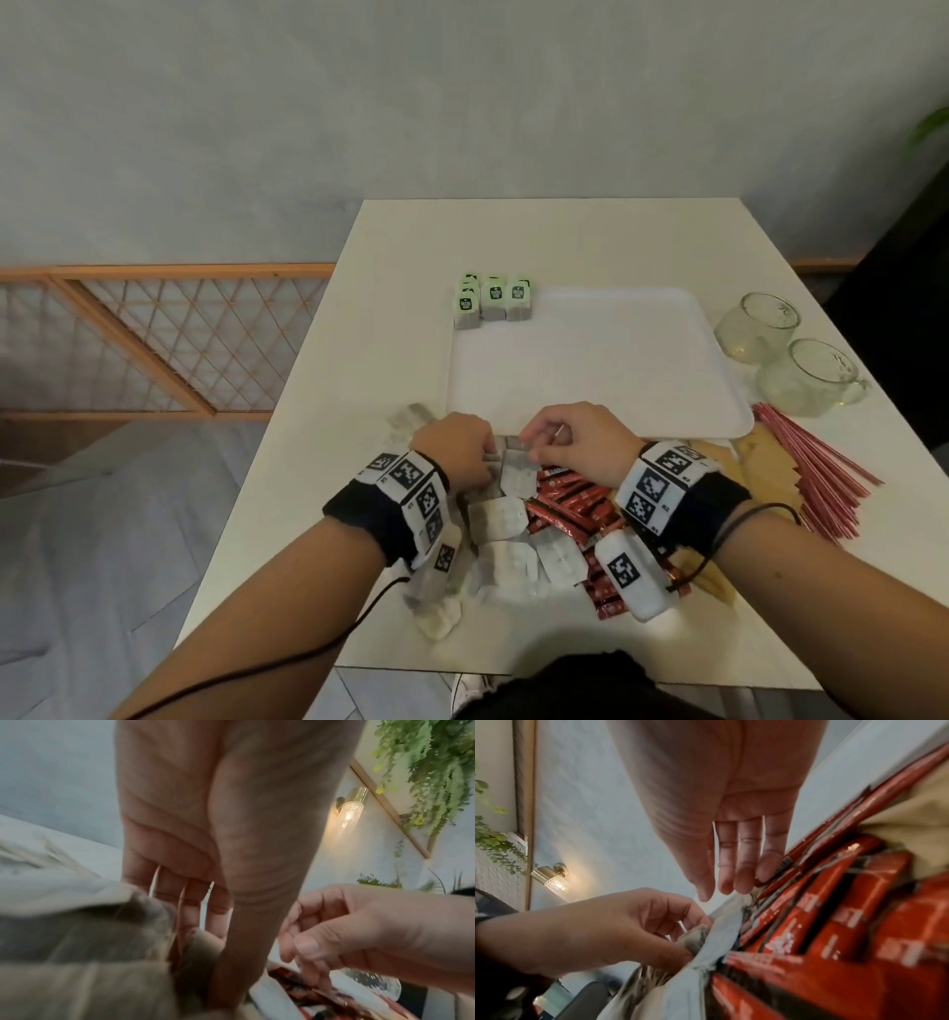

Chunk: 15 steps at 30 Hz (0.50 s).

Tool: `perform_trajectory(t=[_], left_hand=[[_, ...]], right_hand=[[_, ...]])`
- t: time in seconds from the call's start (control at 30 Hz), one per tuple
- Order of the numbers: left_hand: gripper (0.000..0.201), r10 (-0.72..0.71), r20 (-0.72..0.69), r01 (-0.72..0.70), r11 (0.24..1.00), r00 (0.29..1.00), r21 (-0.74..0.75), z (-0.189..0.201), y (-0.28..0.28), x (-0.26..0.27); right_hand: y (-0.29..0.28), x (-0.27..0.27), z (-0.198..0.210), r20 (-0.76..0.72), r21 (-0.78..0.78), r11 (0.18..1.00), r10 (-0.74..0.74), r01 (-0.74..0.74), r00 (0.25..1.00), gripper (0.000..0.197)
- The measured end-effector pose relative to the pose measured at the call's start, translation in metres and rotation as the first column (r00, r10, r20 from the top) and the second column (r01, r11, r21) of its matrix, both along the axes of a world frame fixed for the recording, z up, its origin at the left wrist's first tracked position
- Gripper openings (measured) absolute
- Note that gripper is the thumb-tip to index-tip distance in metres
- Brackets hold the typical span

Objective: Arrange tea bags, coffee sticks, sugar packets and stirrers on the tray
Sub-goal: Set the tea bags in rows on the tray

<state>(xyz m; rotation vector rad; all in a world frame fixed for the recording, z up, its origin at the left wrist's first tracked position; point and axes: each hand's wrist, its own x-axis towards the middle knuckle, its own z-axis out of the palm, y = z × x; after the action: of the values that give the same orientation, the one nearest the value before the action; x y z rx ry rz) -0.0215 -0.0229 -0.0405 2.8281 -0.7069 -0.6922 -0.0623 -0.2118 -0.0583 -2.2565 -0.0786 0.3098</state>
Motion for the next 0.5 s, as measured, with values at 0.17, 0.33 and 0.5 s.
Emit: perform_trajectory(t=[0.17,0.33,0.5], left_hand=[[0.030,0.092,0.023,-0.086,0.977,0.996,-0.194,0.013,0.007,0.014],[0.031,0.125,-0.009,-0.117,0.897,0.992,-0.425,0.024,-0.001,0.016],[0.030,0.126,-0.159,-0.196,0.787,0.979,-0.586,0.020,-0.014,0.003]], right_hand=[[-0.004,-0.011,0.005,0.017,0.087,0.995,-0.048,0.046,0.999,0.044],[-0.001,-0.014,0.006,0.034,0.120,0.991,-0.064,0.059,0.997,0.046],[-0.006,-0.019,0.002,0.101,0.115,0.987,-0.124,0.112,0.987,0.020]])
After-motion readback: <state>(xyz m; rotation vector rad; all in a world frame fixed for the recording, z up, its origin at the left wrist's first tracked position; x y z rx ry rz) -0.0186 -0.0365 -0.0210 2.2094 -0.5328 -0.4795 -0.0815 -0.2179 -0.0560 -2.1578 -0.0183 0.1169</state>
